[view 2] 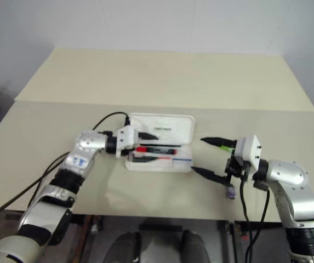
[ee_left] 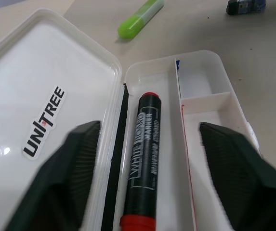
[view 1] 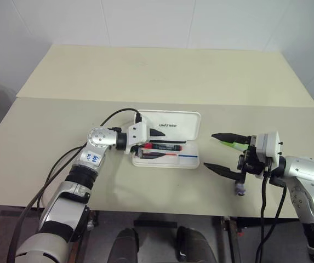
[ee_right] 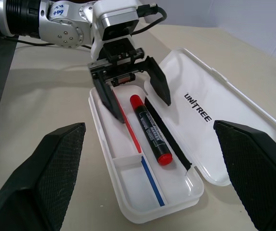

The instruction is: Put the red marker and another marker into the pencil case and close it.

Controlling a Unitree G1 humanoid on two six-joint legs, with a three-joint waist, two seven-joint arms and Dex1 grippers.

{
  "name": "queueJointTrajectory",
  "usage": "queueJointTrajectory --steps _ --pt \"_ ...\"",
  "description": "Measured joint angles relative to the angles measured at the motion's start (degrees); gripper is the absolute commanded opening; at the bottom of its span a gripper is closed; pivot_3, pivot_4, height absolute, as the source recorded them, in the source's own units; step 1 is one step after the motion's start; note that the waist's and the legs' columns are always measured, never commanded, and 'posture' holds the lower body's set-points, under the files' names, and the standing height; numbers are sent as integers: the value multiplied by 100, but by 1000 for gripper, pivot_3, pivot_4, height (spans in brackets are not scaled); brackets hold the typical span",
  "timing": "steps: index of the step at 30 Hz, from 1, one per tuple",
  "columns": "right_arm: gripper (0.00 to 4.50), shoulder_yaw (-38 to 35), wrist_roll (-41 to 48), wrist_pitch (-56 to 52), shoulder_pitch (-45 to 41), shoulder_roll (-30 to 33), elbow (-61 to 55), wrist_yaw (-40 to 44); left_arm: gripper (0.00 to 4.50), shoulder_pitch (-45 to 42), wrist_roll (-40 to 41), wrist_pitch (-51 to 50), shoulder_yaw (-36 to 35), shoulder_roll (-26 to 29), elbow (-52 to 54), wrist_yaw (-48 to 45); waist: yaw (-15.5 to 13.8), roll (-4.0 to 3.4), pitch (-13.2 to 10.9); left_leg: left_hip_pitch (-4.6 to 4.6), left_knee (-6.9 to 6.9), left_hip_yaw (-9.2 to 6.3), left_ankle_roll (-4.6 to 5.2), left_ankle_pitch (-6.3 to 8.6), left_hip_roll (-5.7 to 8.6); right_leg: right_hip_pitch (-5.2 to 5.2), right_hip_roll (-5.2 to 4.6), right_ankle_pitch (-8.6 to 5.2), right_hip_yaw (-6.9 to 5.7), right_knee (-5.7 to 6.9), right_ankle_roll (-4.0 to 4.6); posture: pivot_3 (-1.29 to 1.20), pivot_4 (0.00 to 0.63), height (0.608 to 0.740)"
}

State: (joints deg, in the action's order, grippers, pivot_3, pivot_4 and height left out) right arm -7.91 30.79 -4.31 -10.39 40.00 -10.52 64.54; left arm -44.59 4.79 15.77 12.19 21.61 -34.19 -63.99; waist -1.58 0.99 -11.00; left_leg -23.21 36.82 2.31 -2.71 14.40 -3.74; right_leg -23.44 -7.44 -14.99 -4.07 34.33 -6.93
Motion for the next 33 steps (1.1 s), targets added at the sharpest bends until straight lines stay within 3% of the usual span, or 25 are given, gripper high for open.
queueJointTrajectory --steps 5,9,14,20,25,33 --pt "4500 16 -326 33 -267 -37 221 -373 4461 144 185 -189 -105 16 504 -108 8 0 0 -3 16 1 8 5 0 1 -1 2 6 4 2 0 150 740" --pt "4500 80 -636 -527 -474 138 550 -692 4461 493 444 -571 -197 109 1221 -202 10 0 0 -3 18 1 8 5 0 -2 0 2 9 12 3 0 150 740" --pt "4500 133 -973 -231 -916 564 1249 -279 4461 973 749 -1130 -317 431 2248 -231 21 0 0 -1 21 6 12 8 0 0 0 3 17 11 1 0 150 740" --pt "4500 231 -1434 532 -1430 642 2697 91 4461 1240 1043 -1609 -675 903 3048 -201 26 0 0 1 19 8 12 7 0 0 2 2 21 10 2 0 150 740" --pt "4500 438 -1907 1261 -2239 720 4679 575 4461 1723 1217 -1908 -1086 1579 3600 -225 95 0 -1 3 12 22 11 7 0 -6 2 3 33 5 0 0 150 740" --pt "4500 804 -2535 2098 -3445 652 6809 1006 4461 1944 1462 -2201 -1452 1945 4065 -210 187 -1 -1 4 12 28 2 3 0 -6 2 5 40 1 -4 0 150 740"
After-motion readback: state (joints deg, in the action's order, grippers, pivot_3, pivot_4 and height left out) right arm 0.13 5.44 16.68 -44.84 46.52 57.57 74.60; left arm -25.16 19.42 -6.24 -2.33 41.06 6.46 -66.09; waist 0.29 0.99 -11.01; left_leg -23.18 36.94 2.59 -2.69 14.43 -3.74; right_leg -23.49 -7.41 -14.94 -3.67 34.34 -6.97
